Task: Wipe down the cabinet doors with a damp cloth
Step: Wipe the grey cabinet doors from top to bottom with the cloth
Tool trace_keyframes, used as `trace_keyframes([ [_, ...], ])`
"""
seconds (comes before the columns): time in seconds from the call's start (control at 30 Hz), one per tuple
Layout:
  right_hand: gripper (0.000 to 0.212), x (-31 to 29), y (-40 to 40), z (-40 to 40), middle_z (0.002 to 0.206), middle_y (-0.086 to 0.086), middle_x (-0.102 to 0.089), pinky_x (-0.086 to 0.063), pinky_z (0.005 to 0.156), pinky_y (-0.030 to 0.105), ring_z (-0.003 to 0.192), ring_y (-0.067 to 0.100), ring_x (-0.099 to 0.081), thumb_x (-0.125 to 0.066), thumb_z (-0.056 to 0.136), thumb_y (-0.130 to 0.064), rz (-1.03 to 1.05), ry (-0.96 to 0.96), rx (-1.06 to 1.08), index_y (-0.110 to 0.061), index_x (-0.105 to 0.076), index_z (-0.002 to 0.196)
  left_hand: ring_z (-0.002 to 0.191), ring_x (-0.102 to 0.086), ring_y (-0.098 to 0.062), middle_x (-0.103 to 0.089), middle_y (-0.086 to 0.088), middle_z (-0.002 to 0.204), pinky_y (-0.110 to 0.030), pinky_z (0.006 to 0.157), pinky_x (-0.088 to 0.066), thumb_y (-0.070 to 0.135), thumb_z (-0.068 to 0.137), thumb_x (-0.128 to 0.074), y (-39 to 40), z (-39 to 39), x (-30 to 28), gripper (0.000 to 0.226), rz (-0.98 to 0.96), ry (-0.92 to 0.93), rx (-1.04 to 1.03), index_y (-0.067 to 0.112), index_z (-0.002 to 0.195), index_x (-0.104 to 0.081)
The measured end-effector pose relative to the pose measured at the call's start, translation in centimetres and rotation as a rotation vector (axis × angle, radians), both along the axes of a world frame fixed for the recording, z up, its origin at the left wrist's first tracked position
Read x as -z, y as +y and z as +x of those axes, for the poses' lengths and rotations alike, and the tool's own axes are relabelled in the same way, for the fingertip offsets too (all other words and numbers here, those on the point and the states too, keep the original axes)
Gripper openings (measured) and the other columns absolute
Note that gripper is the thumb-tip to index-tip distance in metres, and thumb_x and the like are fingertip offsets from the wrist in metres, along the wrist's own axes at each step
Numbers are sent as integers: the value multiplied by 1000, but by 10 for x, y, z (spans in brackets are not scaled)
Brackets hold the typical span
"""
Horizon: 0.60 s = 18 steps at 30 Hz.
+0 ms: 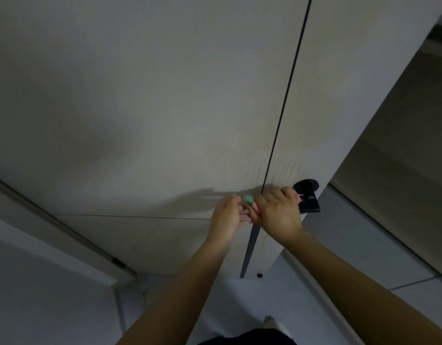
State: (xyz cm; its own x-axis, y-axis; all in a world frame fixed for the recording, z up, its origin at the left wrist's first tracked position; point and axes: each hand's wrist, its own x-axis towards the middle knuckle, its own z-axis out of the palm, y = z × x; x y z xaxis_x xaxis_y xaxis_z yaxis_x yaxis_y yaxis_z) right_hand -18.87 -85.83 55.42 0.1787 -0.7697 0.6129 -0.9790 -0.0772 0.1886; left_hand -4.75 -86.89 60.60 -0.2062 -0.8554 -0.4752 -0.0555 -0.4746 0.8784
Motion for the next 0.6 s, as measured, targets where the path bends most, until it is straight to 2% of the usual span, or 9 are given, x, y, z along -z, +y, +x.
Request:
trace_keyframes([
  [0.13, 38, 0, -1, 3, 55, 2, -58, -34, 64, 33, 53, 21, -53, -57, 85, -42, 2, -5, 43, -16, -59, 58, 78, -60, -13, -61, -7, 106, -20, 63, -45, 23, 104, -31, -4, 4, -4, 33, -1, 2, -11, 8, 125, -52],
  [0.23, 33, -2, -4, 4, 51, 5, -58, -43, 57, 31, 48, 22, -55, -79, 70, -34, 104, 24, 24, -13, -59, 56, 77, -61, -12, -61, -9, 110, -18, 59, -45, 22, 103, -34, -3, 2, -4, 34, 16, -6, -25, 8, 127, -52],
  [0.3, 30, -5, -8, 4, 52, 6, -58, -44, 54, 30, 46, 23, -55, -82, 67, -30, 151, 3, -6, -11, -60, 56, 74, -61, -11, -61, -11, 112, -16, 53, -47, 21, 103, -34, -2, 1, -6, 33, 36, 19, -30, 5, 126, -52],
  [0.4, 30, -6, -10, -1, 56, 7, -61, -48, 55, 32, 49, 25, -57, -58, 84, -31, 190, -105, -89, -10, -64, 62, 72, -62, -11, -61, -9, 105, -18, 58, -49, 20, 104, -30, 2, -1, -5, 29, 7, 25, 12, 9, 112, -55],
  [0.43, 36, -5, -7, -4, 60, 6, -63, -48, 57, 33, 52, 25, -58, -50, 88, -36, 198, -132, -96, -12, -65, 66, 73, -62, -11, -62, -7, 102, -19, 61, -49, 21, 104, -29, 3, -1, -4, 28, -2, 21, 17, 11, 106, -55],
  [0.5, 43, -6, -1, -10, 64, 2, -64, -48, 63, 33, 58, 21, -59, -45, 88, -50, 210, -144, -61, -16, -66, 70, 73, -61, -11, -62, -6, 97, -19, 62, -48, 21, 104, -29, 4, -2, 0, 28, -1, 20, 4, 14, 96, -56],
  [0.53, 46, -7, 0, -12, 63, 1, -63, -48, 64, 33, 56, 20, -58, -45, 86, -54, 213, -131, -37, -17, -65, 69, 73, -61, -11, -62, -6, 96, -19, 62, -47, 21, 104, -30, 4, -1, 1, 29, 3, 19, -2, 15, 96, -56],
  [0.6, 52, -8, 0, -11, 55, 3, -60, -49, 60, 32, 48, 21, -54, -40, 90, -52, 209, -133, -12, -16, -62, 61, 73, -61, -11, -63, -7, 100, -21, 63, -45, 21, 104, -30, 4, -1, 2, 30, 18, 21, 3, 10, 109, -57],
])
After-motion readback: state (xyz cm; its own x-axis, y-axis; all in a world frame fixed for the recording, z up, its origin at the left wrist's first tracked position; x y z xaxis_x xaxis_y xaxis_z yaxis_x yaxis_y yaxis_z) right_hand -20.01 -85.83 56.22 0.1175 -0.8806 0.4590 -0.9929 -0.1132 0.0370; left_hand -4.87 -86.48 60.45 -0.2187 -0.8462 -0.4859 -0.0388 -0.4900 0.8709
